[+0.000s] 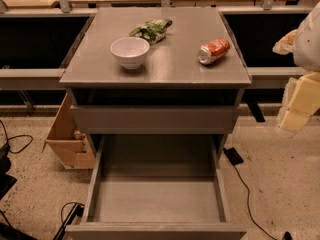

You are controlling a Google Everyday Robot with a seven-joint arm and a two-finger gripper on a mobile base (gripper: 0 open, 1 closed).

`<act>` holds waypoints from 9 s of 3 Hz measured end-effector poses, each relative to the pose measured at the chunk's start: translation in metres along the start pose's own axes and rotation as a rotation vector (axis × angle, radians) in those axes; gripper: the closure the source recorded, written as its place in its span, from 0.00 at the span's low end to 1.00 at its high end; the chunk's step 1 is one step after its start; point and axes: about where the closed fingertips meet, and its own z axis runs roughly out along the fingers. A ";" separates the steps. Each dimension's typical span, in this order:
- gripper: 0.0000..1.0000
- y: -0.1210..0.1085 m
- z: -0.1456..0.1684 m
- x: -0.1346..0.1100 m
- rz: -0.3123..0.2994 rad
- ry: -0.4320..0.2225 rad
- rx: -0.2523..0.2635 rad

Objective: Place green jalapeno chip bag into middle drawer

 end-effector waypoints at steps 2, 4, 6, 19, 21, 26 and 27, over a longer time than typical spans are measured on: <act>0.00 -0.051 0.014 0.005 -0.032 -0.089 0.096; 0.00 -0.187 0.031 -0.009 -0.128 -0.297 0.300; 0.00 -0.233 0.000 -0.065 -0.175 -0.382 0.390; 0.00 -0.412 0.172 -0.346 0.044 -0.830 0.585; 0.00 -0.413 0.186 -0.345 0.084 -0.768 0.567; 0.17 -0.369 0.310 -0.337 0.452 -0.589 0.223; 0.41 -0.368 0.311 -0.338 0.452 -0.591 0.219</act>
Offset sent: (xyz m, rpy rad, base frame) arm 0.1237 -0.0301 -0.0048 0.1196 -0.2856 0.0964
